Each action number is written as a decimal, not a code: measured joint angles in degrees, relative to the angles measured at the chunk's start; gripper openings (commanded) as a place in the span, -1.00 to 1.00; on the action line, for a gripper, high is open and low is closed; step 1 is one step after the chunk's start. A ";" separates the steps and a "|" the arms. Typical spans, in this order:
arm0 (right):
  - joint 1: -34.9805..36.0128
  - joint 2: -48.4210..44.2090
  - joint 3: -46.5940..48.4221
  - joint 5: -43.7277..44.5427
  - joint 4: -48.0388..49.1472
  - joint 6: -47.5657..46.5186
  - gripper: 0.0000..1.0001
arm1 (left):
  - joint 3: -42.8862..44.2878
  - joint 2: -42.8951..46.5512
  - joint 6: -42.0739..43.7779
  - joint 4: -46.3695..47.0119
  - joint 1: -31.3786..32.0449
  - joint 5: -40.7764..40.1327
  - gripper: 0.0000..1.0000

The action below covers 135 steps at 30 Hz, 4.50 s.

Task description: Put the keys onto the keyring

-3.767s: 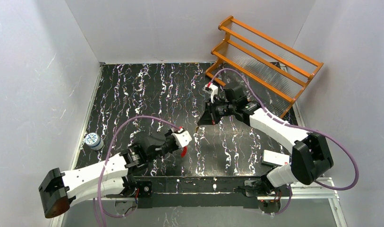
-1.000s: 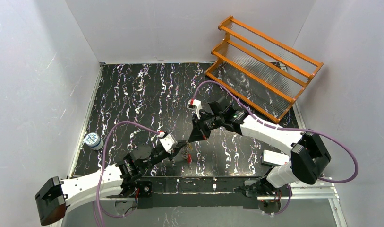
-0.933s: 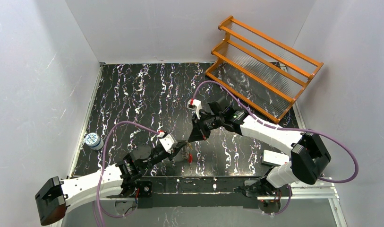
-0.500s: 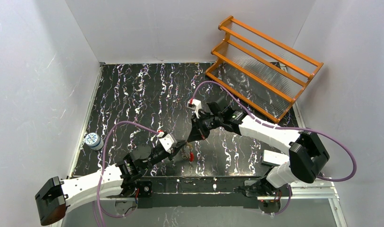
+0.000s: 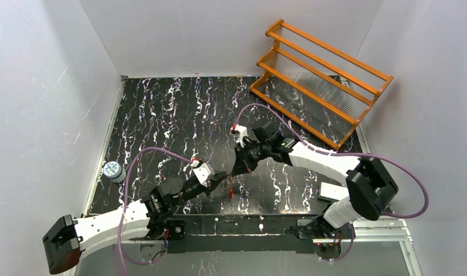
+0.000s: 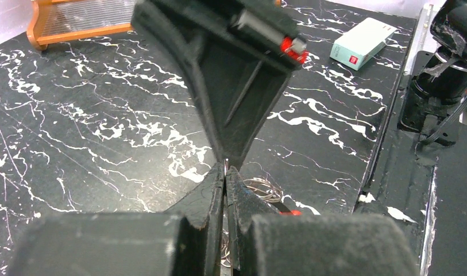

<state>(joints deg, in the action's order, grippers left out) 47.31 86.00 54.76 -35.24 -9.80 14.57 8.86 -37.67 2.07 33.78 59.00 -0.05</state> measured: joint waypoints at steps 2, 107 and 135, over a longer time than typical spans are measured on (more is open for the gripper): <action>-0.04 -2.08 -1.25 -0.76 0.63 -0.50 -0.97 | -0.17 0.17 -0.44 0.04 0.00 -0.59 -1.00; -0.07 -4.07 -5.20 -2.19 19.02 5.22 -0.97 | -5.51 4.02 -10.23 6.38 0.00 -8.50 -1.00; -0.04 -3.41 -5.90 0.59 18.16 6.25 -0.97 | -5.68 3.96 -10.69 6.93 0.00 -8.52 -1.00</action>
<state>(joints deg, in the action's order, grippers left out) 47.27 82.59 48.86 -34.65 8.36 20.82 3.18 -33.71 -8.62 40.71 59.00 -8.58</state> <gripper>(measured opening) 0.031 0.009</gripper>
